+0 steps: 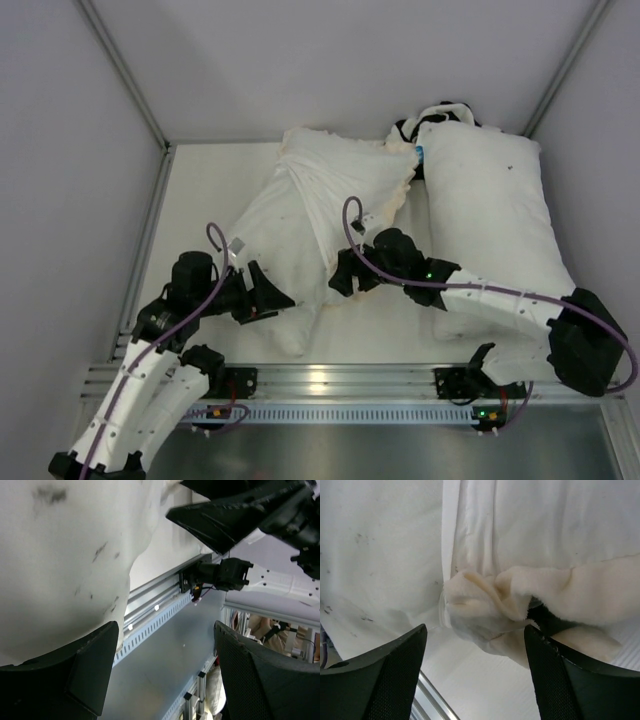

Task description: Remove the pillowcase from the pillow

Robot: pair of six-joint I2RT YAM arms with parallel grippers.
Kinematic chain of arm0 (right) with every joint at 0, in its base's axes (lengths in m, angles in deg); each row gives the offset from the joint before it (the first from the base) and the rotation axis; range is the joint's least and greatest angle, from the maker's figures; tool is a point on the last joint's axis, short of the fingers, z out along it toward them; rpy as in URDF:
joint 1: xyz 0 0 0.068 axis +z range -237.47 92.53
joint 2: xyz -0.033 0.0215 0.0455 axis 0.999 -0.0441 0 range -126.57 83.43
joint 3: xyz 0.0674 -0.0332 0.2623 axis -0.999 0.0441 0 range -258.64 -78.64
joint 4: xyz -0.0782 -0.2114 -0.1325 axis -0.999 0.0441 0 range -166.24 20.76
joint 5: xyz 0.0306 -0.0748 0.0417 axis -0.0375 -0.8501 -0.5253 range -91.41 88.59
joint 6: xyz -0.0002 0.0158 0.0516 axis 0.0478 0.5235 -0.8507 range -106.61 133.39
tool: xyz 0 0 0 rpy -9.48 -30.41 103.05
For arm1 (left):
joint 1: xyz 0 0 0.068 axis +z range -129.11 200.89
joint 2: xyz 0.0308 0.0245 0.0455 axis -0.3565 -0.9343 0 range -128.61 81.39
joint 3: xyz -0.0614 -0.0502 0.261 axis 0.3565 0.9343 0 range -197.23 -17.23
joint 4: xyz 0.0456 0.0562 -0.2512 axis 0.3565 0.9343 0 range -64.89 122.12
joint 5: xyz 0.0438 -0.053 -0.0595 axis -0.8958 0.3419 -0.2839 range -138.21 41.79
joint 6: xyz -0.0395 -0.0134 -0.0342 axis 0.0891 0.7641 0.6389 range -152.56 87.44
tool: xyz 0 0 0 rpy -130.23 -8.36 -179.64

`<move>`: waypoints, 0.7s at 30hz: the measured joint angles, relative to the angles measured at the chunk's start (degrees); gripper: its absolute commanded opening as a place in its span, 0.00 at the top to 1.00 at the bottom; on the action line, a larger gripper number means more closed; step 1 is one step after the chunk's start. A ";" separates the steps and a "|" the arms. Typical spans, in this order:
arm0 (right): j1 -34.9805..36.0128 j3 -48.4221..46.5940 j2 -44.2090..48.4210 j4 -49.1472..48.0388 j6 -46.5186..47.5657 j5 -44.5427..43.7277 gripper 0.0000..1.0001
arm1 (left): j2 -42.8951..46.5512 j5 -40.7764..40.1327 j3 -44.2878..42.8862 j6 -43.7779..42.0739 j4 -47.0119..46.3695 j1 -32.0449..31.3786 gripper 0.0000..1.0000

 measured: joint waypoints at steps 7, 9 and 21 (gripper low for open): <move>-0.98 -0.04 -9.81 -5.70 1.44 5.66 0.75 | 6.36 3.23 4.31 1.44 4.22 0.00 0.20; -1.33 -0.22 -11.58 -7.30 0.74 6.58 0.93 | 7.21 3.63 4.44 1.79 4.94 0.00 0.20; -2.51 -1.84 -10.01 -7.56 -2.19 6.34 1.00 | 4.46 4.70 10.47 2.62 5.92 0.00 0.05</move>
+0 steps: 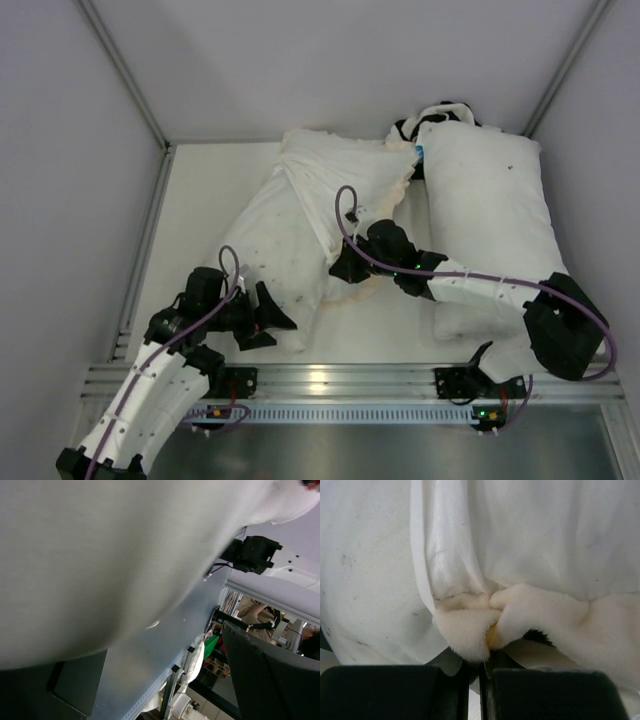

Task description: Remove the pillowcase from the pillow

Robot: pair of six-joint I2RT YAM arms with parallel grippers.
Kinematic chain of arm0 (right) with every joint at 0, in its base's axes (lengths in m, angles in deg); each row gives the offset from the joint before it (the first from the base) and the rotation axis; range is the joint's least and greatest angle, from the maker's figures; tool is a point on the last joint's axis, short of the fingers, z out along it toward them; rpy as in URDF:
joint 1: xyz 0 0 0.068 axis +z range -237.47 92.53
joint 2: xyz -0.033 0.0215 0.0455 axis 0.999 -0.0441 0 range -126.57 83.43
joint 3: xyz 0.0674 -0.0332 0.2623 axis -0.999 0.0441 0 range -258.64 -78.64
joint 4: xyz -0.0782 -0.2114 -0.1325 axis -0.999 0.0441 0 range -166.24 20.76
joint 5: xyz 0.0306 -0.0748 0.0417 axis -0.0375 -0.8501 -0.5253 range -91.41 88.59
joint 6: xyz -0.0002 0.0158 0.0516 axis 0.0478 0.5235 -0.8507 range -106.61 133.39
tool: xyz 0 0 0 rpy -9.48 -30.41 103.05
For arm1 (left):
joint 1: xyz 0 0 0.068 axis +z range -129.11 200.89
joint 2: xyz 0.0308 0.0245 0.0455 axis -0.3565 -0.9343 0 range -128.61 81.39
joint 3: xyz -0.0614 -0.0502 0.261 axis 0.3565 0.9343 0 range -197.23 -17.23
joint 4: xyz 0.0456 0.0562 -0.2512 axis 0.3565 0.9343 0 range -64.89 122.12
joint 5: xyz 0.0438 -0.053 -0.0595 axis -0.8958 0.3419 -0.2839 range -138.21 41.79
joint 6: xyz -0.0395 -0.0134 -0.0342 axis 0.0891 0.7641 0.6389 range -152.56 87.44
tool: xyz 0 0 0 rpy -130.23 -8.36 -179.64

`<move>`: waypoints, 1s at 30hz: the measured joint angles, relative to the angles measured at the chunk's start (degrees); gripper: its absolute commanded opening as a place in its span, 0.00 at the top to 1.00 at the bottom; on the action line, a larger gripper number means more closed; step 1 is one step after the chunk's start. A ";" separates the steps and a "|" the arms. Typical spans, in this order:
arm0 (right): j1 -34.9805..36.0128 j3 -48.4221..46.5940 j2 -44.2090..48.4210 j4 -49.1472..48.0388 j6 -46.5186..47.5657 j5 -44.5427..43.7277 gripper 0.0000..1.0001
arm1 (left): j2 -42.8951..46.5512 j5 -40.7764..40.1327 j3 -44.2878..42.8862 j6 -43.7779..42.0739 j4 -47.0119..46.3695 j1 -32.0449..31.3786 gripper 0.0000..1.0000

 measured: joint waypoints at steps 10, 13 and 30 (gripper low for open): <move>-0.79 -3.82 2.54 1.22 -1.64 -0.24 1.00 | -3.21 -4.02 1.86 0.13 -0.74 0.00 0.01; -1.05 -3.67 2.95 0.96 -3.34 0.68 1.00 | -3.21 -4.83 2.86 1.29 -2.86 0.00 0.01; -0.31 -0.33 5.18 -0.31 -7.50 1.73 1.00 | -7.89 -2.89 5.86 6.01 -17.59 -0.07 1.00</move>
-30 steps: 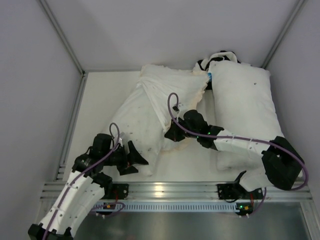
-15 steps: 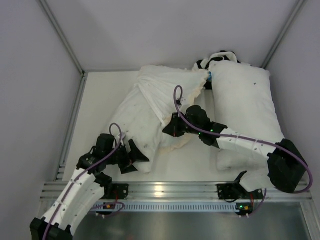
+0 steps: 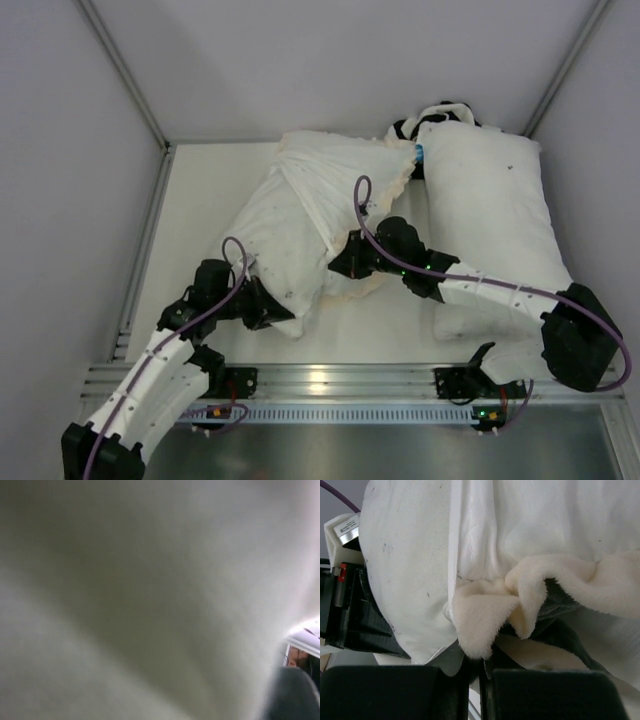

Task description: Remove the pillowcase from the pillow

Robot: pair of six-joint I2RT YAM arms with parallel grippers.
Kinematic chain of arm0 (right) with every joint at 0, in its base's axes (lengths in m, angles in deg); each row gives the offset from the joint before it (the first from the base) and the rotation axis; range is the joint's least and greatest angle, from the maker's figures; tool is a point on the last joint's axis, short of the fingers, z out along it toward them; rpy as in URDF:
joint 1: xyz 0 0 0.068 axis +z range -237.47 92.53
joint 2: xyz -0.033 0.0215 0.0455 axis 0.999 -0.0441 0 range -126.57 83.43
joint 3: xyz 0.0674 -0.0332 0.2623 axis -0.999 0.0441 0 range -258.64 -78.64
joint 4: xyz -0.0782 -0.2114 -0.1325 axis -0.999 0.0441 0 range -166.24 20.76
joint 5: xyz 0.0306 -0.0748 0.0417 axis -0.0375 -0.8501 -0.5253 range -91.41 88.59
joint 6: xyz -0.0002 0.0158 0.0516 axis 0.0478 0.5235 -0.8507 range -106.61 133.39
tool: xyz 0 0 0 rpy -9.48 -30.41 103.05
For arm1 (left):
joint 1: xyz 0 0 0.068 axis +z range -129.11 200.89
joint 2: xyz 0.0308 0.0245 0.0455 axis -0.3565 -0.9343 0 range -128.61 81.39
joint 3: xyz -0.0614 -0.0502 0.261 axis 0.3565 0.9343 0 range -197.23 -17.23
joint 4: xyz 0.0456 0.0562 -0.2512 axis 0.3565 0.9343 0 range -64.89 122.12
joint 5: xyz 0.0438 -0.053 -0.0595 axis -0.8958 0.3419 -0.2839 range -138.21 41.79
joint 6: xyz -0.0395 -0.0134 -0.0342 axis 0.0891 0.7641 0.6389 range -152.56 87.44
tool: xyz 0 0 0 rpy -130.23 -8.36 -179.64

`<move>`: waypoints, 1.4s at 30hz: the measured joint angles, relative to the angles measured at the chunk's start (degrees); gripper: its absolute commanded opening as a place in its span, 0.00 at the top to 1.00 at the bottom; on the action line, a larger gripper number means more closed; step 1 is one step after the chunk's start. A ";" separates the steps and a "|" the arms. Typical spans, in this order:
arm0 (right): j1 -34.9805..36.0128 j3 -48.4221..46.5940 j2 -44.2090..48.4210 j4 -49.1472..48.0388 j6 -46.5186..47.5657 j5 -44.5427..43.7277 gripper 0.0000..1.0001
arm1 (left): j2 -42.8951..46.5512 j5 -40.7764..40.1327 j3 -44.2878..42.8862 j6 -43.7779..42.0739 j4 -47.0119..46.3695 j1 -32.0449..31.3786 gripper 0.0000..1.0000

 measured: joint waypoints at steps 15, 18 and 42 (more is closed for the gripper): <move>-2.64 -1.51 3.54 2.21 2.10 -8.92 1.00 | 3.48 -10.45 -40.33 -9.84 26.40 0.00 1.00; -4.81 -1.42 4.11 2.71 1.38 -9.29 1.00 | 2.89 -13.73 -48.50 -12.07 32.37 -0.04 1.00; 10.45 -0.63 6.38 5.70 10.03 11.63 0.44 | 3.54 -30.80 -50.62 -16.37 45.22 -0.74 1.00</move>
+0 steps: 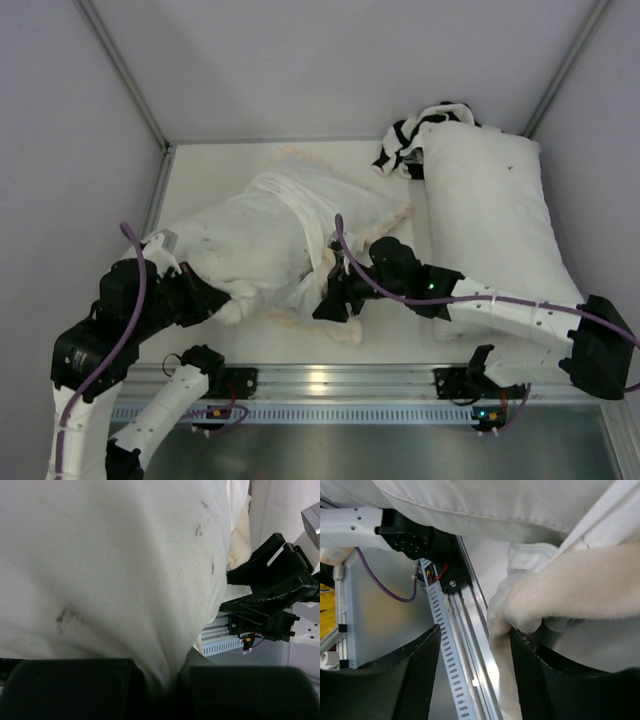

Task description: Remove the pillowcase from the pillow

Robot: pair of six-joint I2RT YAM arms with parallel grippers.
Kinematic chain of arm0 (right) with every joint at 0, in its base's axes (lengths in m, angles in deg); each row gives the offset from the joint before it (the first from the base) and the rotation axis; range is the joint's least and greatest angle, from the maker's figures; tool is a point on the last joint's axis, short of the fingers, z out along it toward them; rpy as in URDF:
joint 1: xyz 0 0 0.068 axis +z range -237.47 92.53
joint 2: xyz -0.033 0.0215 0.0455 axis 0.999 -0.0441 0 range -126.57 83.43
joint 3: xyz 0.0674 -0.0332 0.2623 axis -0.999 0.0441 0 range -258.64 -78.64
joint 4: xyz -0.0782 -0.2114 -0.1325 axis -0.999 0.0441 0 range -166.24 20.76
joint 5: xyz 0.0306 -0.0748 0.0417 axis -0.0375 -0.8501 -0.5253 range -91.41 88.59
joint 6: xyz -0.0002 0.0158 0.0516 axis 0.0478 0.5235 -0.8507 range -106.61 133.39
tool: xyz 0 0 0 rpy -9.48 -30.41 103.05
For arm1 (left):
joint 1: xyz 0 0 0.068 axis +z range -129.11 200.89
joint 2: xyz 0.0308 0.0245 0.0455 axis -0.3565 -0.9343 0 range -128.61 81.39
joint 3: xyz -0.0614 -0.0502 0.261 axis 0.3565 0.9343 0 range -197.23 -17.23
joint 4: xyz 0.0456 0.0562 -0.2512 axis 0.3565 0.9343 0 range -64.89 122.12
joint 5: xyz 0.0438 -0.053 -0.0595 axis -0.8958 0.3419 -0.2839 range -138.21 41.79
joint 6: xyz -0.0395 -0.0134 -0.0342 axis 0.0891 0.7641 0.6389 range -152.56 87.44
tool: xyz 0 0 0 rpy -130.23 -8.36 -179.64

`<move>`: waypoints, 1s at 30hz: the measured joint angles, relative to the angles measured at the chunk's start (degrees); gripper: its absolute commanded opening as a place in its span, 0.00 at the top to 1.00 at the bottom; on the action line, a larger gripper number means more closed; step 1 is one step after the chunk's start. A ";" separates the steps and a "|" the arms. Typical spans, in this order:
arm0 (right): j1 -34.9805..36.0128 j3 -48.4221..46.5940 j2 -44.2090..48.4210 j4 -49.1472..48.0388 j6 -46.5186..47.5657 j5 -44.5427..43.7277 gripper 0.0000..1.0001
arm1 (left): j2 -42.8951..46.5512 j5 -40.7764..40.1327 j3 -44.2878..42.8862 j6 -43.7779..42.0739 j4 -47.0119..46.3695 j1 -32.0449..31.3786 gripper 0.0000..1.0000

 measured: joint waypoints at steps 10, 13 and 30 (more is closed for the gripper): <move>-5.46 0.26 6.12 4.72 0.87 -9.27 0.04 | 0.04 -2.71 0.00 -0.44 0.22 0.00 1.00; -8.09 0.26 7.72 6.80 0.94 -11.87 0.00 | 0.07 -3.32 0.00 -0.46 0.28 0.00 1.00; -34.40 3.32 -5.46 5.90 -10.95 -20.65 0.05 | 0.81 -4.02 -2.08 -1.09 1.46 0.00 1.00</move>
